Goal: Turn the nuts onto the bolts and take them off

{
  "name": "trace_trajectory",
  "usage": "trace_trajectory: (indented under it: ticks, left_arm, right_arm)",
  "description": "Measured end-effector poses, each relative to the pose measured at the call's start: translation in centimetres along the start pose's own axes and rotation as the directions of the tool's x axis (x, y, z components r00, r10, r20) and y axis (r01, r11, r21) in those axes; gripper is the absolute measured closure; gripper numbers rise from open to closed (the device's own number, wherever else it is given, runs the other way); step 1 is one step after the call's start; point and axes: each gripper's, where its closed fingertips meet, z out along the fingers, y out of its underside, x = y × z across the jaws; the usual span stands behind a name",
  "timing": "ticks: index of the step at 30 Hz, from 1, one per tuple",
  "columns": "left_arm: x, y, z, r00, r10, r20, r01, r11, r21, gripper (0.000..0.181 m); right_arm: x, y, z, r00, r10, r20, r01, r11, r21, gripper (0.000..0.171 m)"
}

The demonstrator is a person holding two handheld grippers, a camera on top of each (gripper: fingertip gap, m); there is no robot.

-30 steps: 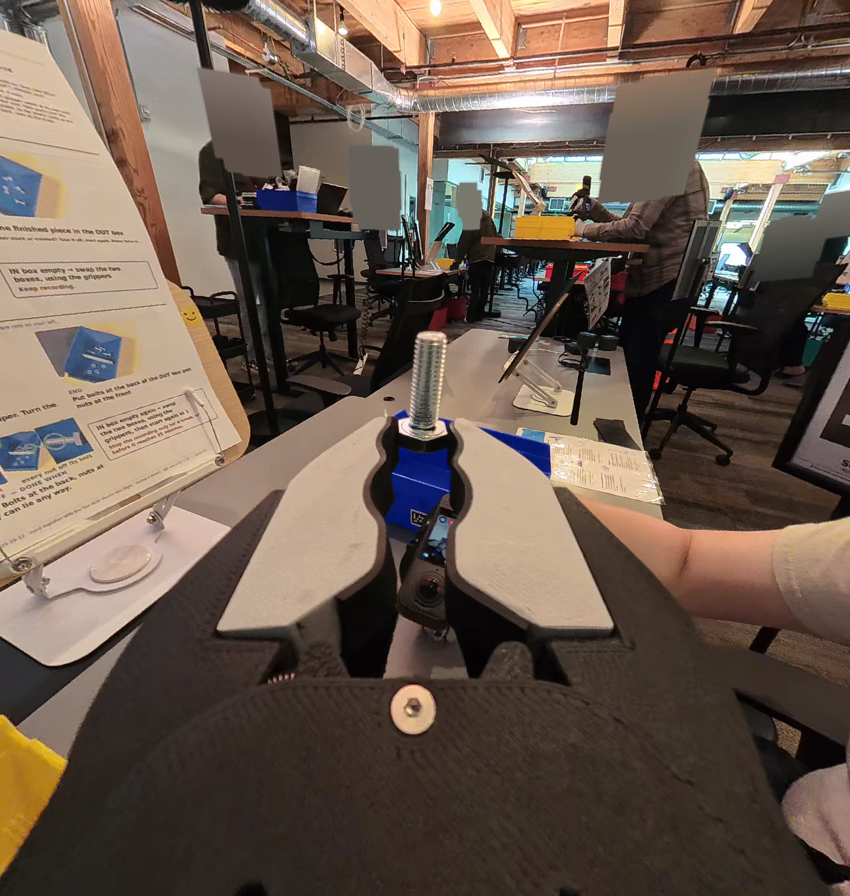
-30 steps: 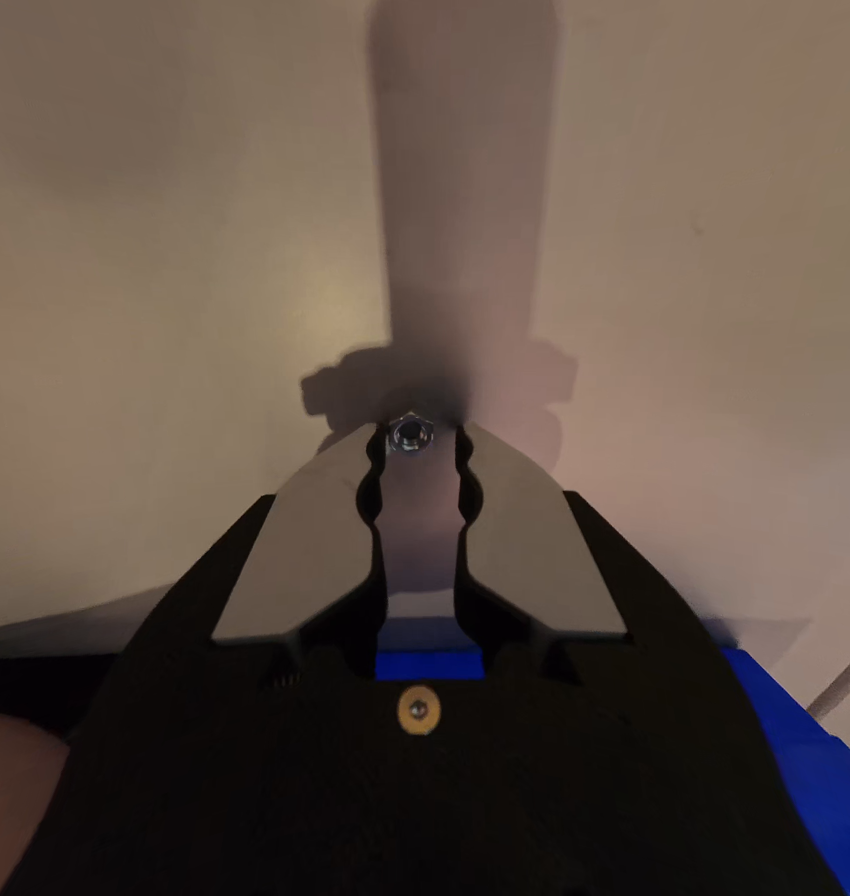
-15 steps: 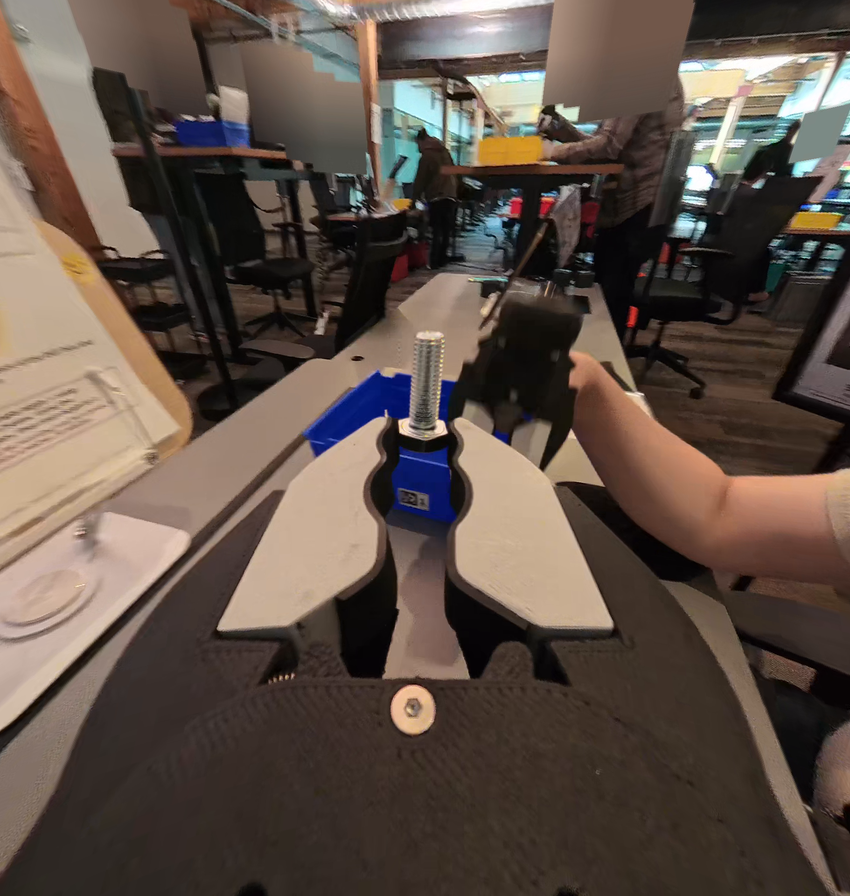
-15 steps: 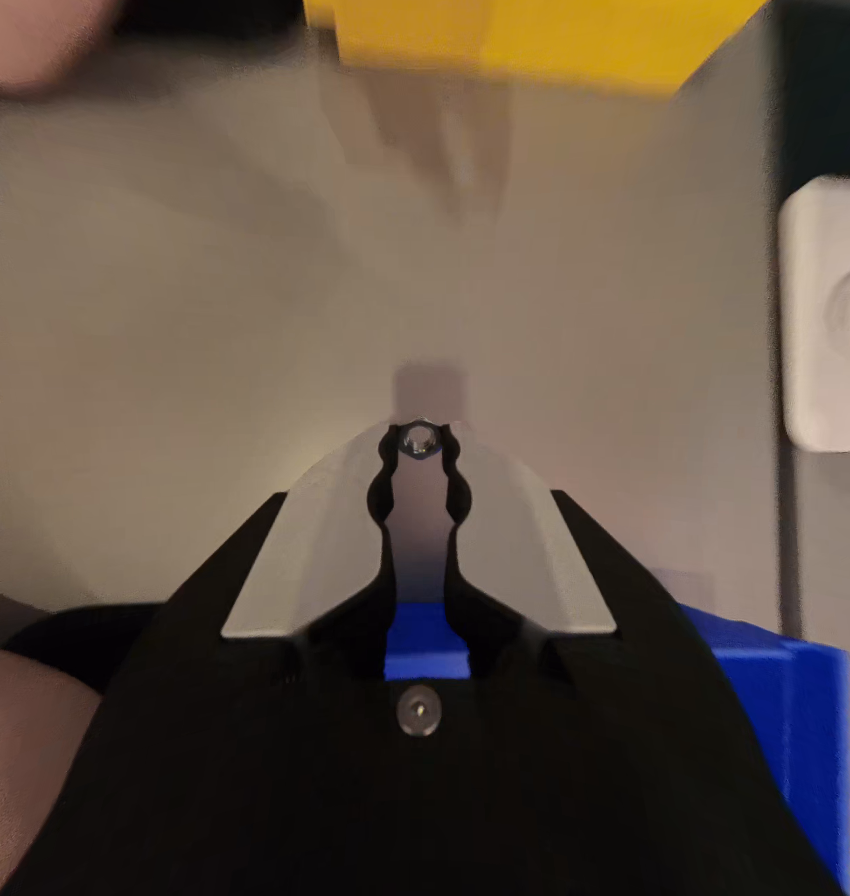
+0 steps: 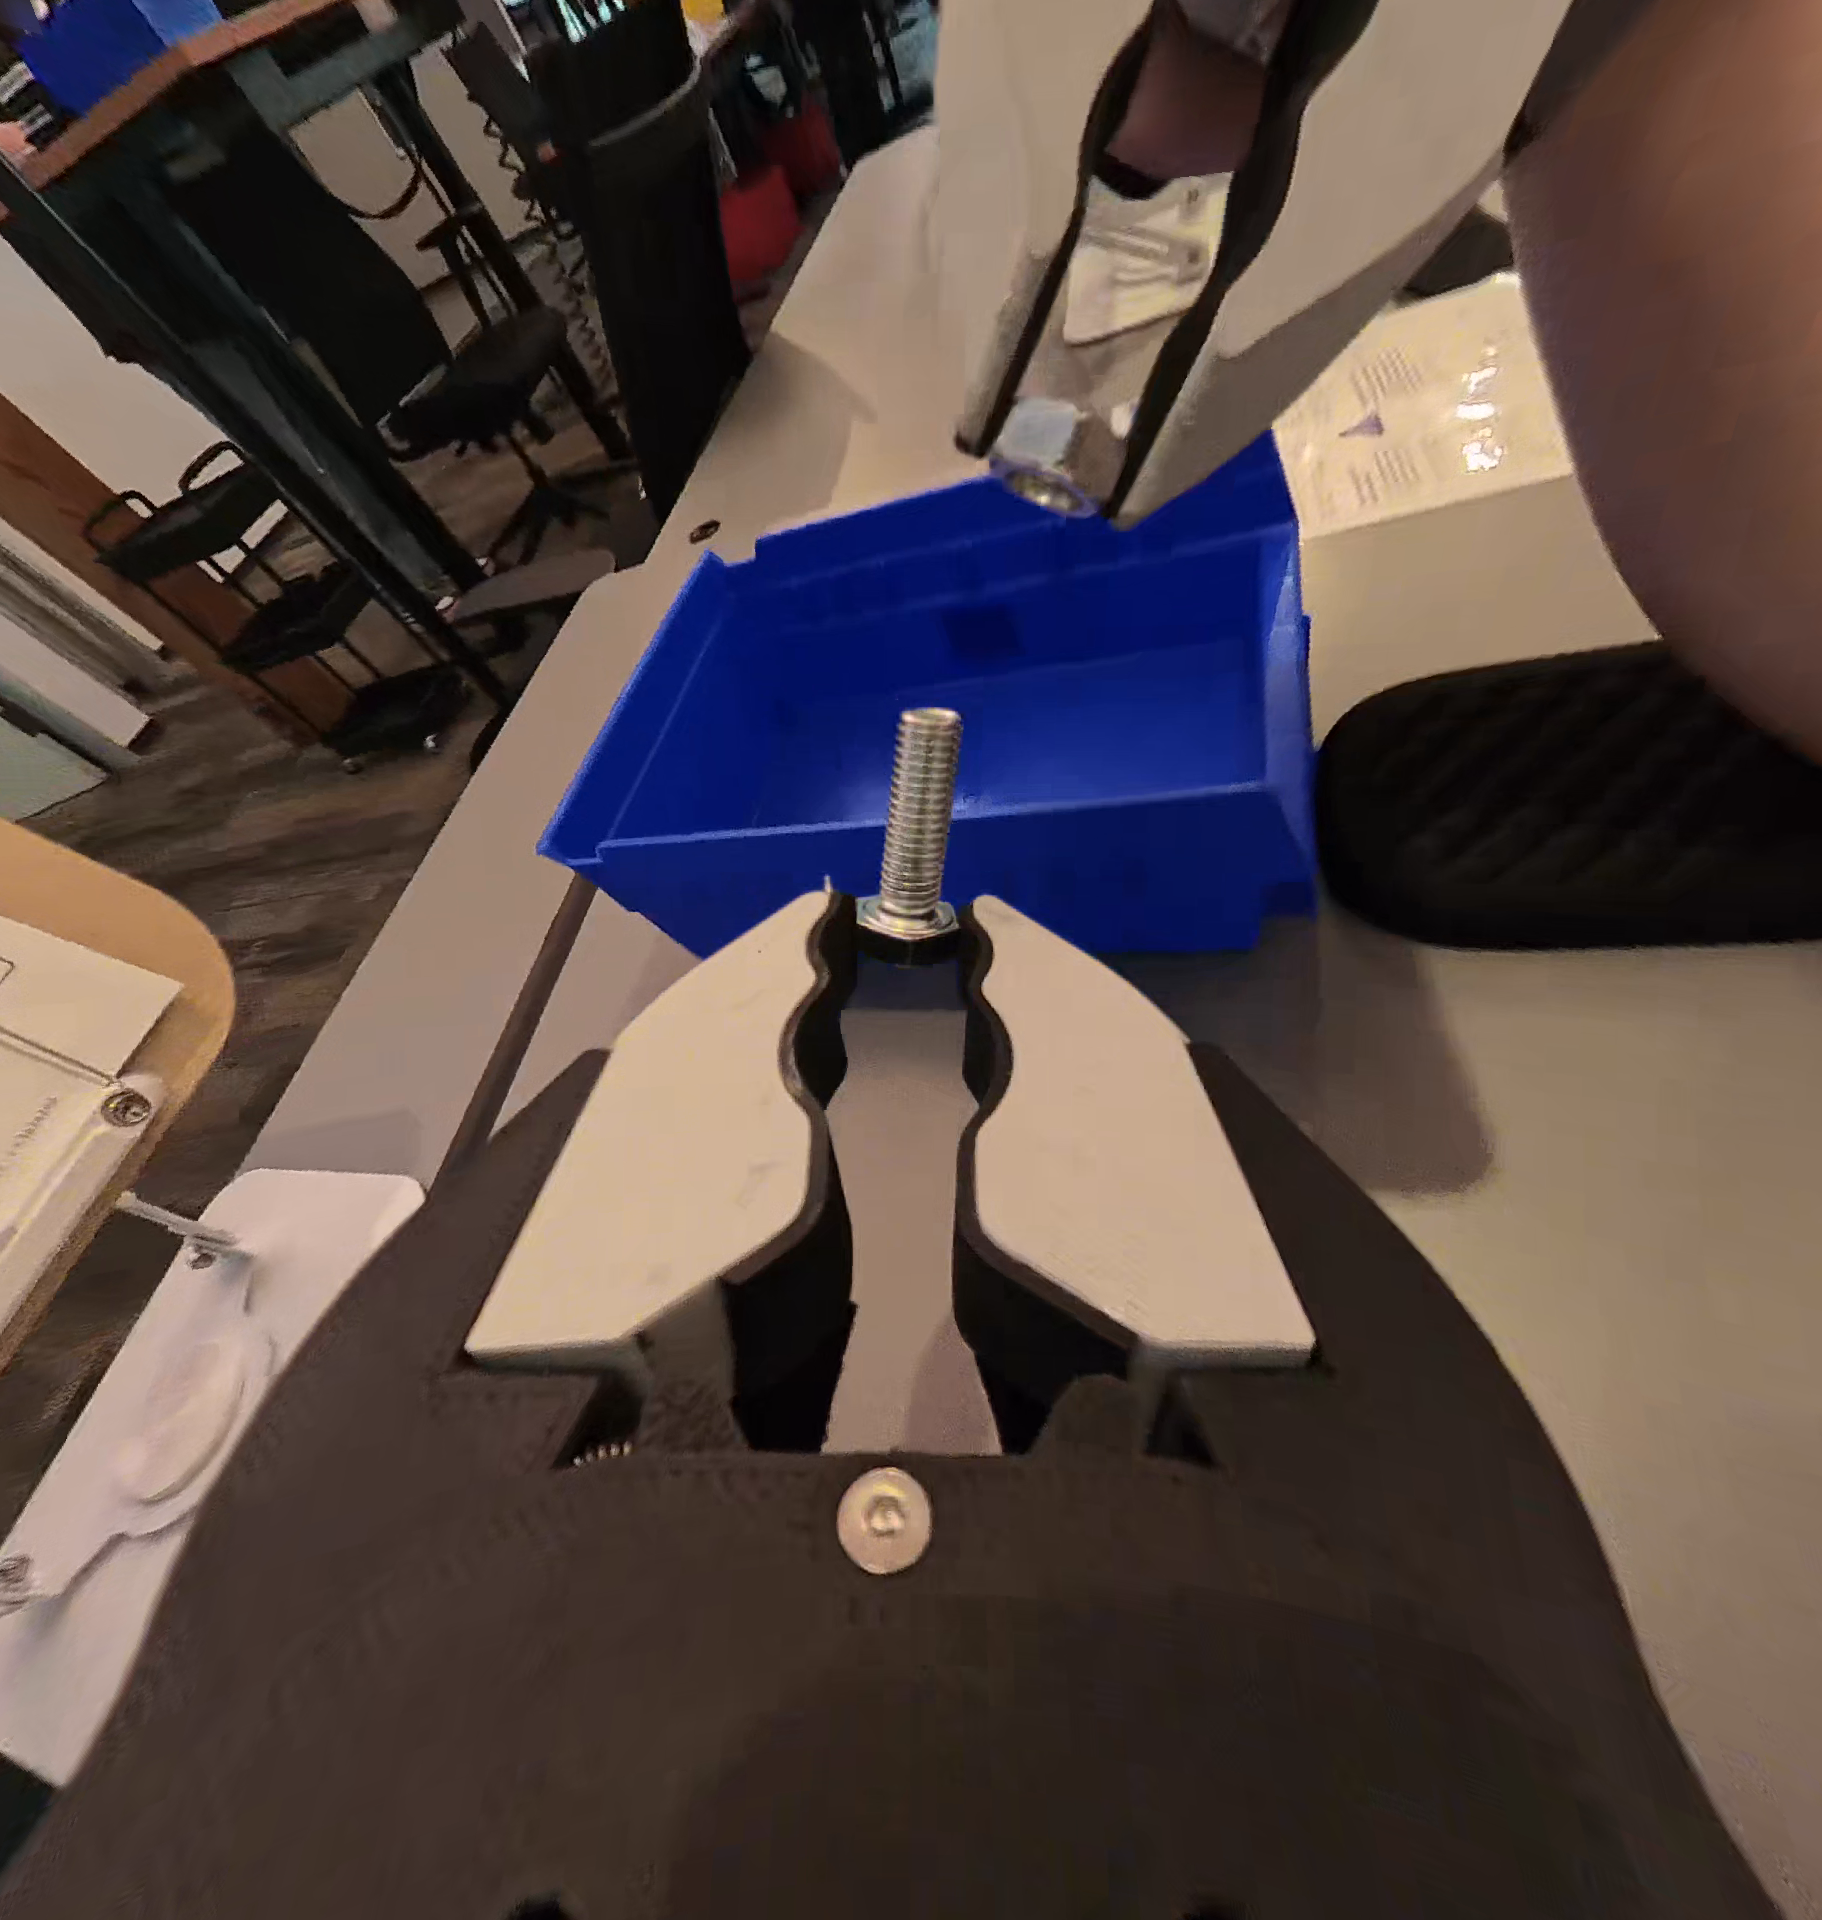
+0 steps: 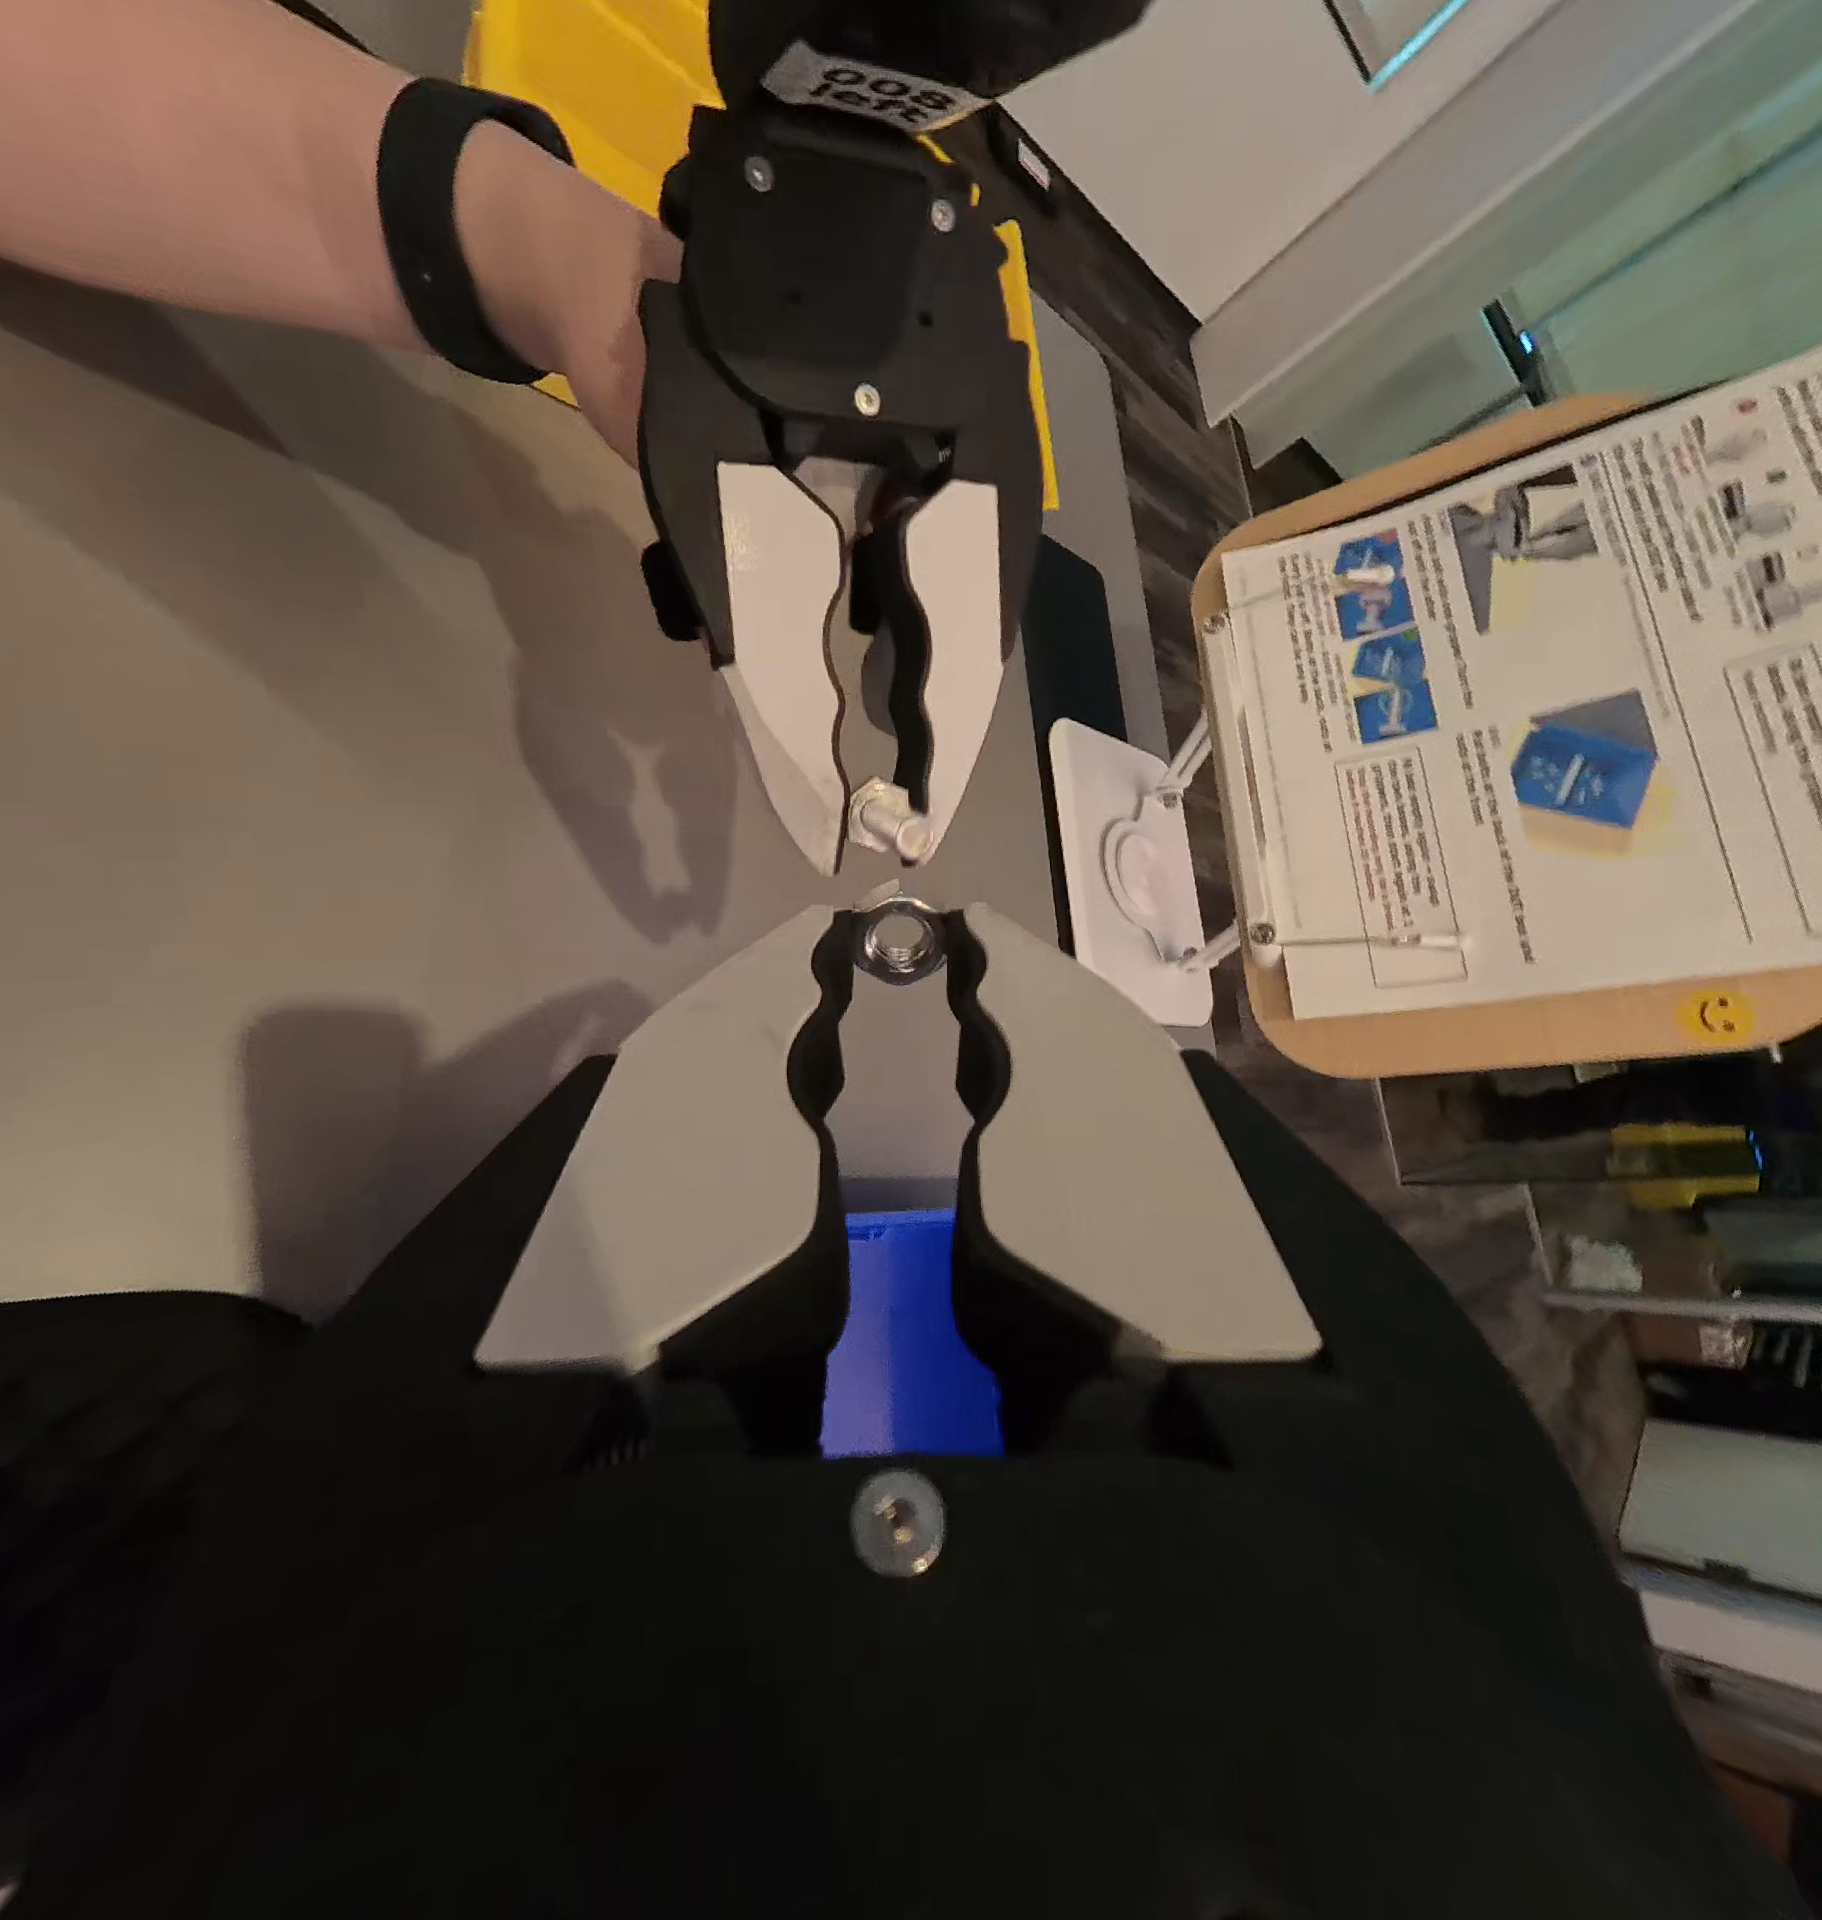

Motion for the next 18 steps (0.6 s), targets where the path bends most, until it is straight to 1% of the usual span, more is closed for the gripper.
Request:
trace_trajectory:
  ticks: [4, 7, 11, 15, 18]
  left_arm:
    - [0.6, 0.0, 0.1, 0.999, 0.039, -0.014, -0.040, 0.999, -0.031, 0.163]
    - [0.9, 0.0, 0.0, 0.997, 0.071, -0.009, -0.071, 0.996, -0.053, 0.163]
    - [1.3, 0.3, -0.3, 0.993, 0.119, -0.017, -0.120, 0.988, -0.094, 0.163]
    - [1.3, 0.7, -0.5, 0.985, 0.174, -0.006, -0.173, 0.974, -0.143, 0.163]
    - [1.8, 0.6, -1.0, 0.982, 0.184, -0.045, -0.188, 0.975, -0.118, 0.163]
  right_arm:
    - [-0.4, 0.3, 1.7, 0.998, -0.059, 0.023, 0.061, 0.997, -0.048, 0.153]
    - [-0.8, 0.4, 2.5, 0.997, -0.071, 0.044, 0.074, 0.995, -0.067, 0.153]
    - [-1.4, -0.1, 2.9, 0.993, -0.099, 0.070, 0.104, 0.992, -0.066, 0.153]
    - [-1.9, 0.1, 3.2, 0.987, -0.138, 0.077, 0.146, 0.983, -0.110, 0.153]
    - [-2.3, -0.4, 3.0, 0.981, -0.170, 0.092, 0.178, 0.981, -0.082, 0.152]
